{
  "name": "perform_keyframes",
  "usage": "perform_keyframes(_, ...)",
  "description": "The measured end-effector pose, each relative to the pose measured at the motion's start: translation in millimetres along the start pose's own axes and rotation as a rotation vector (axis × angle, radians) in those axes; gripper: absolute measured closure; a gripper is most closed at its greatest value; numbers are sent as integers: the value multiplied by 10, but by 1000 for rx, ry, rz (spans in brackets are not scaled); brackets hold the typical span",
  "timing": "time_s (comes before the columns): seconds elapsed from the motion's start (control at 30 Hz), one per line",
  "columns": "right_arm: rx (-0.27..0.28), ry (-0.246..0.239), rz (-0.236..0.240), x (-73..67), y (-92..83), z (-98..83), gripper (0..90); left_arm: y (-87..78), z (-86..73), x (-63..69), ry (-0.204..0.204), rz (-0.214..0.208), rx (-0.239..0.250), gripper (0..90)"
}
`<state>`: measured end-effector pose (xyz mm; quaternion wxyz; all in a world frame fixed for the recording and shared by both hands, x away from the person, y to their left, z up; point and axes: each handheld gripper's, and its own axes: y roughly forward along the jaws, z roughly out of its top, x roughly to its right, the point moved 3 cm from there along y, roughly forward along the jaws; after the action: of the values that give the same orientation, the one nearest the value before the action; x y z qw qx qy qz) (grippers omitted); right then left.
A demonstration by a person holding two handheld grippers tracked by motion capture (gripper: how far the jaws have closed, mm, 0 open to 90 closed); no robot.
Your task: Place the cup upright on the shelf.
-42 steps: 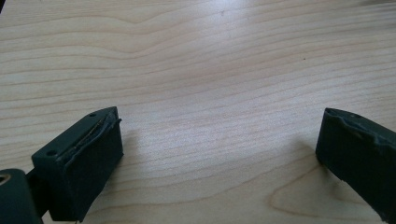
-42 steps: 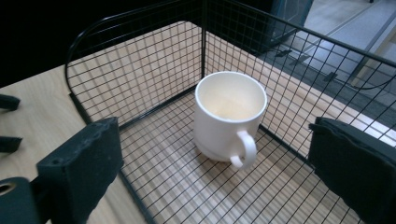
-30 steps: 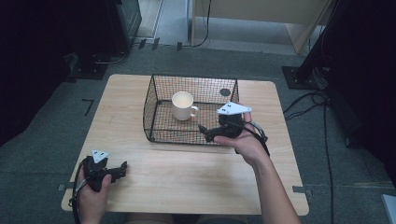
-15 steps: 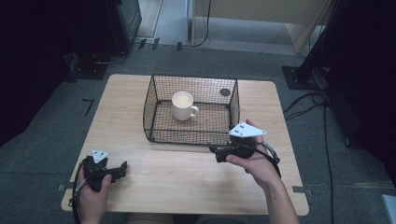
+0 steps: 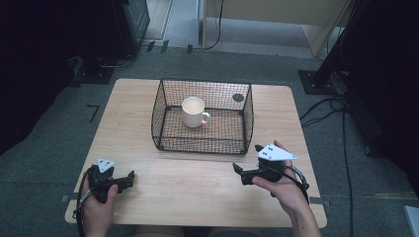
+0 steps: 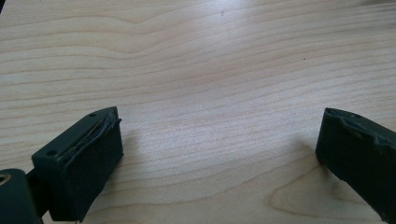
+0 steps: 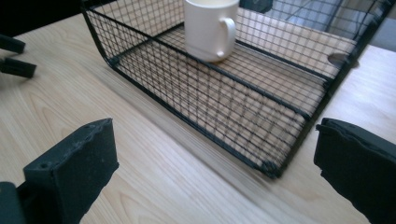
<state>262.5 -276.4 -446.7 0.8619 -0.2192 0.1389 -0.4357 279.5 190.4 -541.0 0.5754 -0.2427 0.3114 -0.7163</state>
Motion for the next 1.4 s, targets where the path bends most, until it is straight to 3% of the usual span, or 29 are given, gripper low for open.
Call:
perform_keyframes(0.43,-39,73,-112,407,-220,-534,0,-1,0,0,1,0,-1,8)
perform_keyframes(0.77,-71,125,-186,670,-360,-822,0,-1,0,-1,2,0,-1,8)
perform_keyframes(0.97,-105,164,-221,783,-418,-1012,0,-1,0,-1,2,0,-1,8)
perform_keyframes(1.4,-195,189,-316,962,-518,-1361,0,-1,0,0,1,0,-1,8)
